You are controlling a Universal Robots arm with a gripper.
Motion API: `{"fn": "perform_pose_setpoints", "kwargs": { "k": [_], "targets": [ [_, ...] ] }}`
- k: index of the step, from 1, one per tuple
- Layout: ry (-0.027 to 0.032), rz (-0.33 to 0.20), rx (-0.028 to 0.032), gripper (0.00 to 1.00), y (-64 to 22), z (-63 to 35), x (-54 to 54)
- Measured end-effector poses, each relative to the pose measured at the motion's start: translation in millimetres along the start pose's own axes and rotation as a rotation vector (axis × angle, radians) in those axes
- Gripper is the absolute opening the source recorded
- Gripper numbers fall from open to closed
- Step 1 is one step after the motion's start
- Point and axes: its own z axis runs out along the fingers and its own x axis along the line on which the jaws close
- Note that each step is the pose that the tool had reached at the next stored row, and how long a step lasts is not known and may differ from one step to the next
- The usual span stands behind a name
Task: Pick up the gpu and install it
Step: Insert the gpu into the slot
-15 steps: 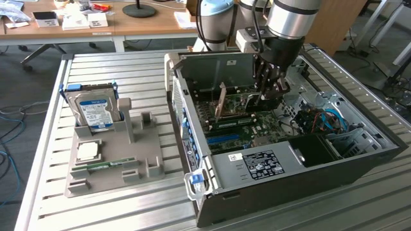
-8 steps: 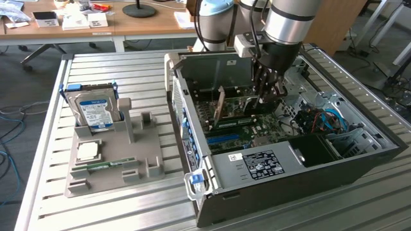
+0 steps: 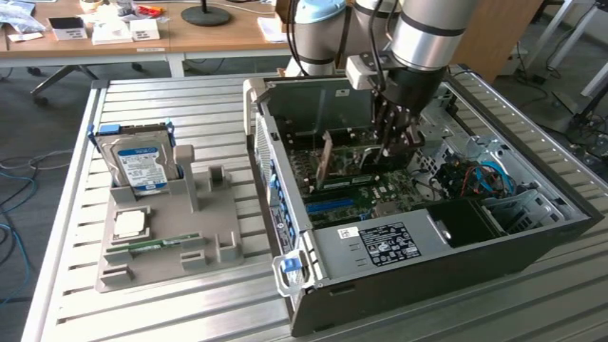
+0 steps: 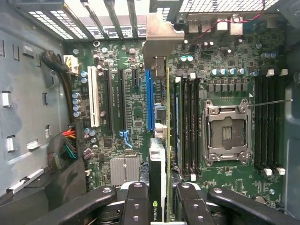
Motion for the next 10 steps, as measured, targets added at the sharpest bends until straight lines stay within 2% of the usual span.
{"fn": "perform_pose_setpoints", "kwargs": {
  "k": [10],
  "targets": [
    [0.0001,0.0,0.0,0.27,6.2,12.1,2.4]
  ]
}}
